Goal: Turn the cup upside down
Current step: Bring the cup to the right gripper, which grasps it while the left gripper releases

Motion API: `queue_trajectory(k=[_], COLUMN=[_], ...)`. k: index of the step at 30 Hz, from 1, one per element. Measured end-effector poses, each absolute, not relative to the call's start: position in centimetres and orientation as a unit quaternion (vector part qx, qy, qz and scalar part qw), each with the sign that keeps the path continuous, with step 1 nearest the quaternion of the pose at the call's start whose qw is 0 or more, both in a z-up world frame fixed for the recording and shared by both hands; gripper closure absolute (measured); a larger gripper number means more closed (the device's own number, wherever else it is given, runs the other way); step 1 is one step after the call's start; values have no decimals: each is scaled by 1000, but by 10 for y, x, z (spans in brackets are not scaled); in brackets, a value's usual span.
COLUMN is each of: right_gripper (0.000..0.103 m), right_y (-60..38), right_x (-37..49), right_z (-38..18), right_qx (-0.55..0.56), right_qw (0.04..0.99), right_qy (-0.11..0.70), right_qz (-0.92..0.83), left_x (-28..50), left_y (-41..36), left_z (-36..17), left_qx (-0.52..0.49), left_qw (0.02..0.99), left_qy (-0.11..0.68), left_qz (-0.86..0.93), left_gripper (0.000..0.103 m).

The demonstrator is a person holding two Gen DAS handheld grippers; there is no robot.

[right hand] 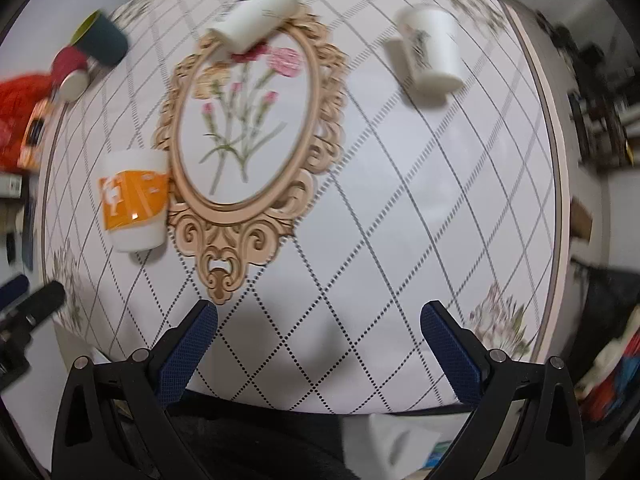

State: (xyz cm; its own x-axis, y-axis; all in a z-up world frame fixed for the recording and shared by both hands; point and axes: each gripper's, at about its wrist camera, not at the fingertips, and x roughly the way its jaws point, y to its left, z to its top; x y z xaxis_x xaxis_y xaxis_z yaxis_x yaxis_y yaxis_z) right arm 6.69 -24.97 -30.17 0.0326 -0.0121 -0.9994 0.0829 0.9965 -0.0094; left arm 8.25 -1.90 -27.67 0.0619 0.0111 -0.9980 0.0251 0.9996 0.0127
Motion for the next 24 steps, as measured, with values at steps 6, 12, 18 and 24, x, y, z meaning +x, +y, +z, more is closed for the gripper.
queue_trajectory(k=[6, 12, 18, 24], right_gripper=[0, 0, 0, 0], right_y=[-174, -92, -44, -25], right_x=[93, 99, 86, 68], right_z=[-279, -285, -309, -328], right_qx=[-199, -462, -627, -719], right_qw=[734, 664, 559, 448], right_qy=[644, 548, 454, 379], right_qz=[80, 212, 298, 372], left_x=[86, 86, 86, 88], left_y=[45, 90, 110, 121], left_z=[-299, -327, -344, -359], left_qx=[7, -22, -57, -76], left_qw=[726, 718, 709, 701], left_qy=[685, 689, 694, 700], left_qz=[58, 98, 113, 113], left_gripper=[6, 6, 6, 6])
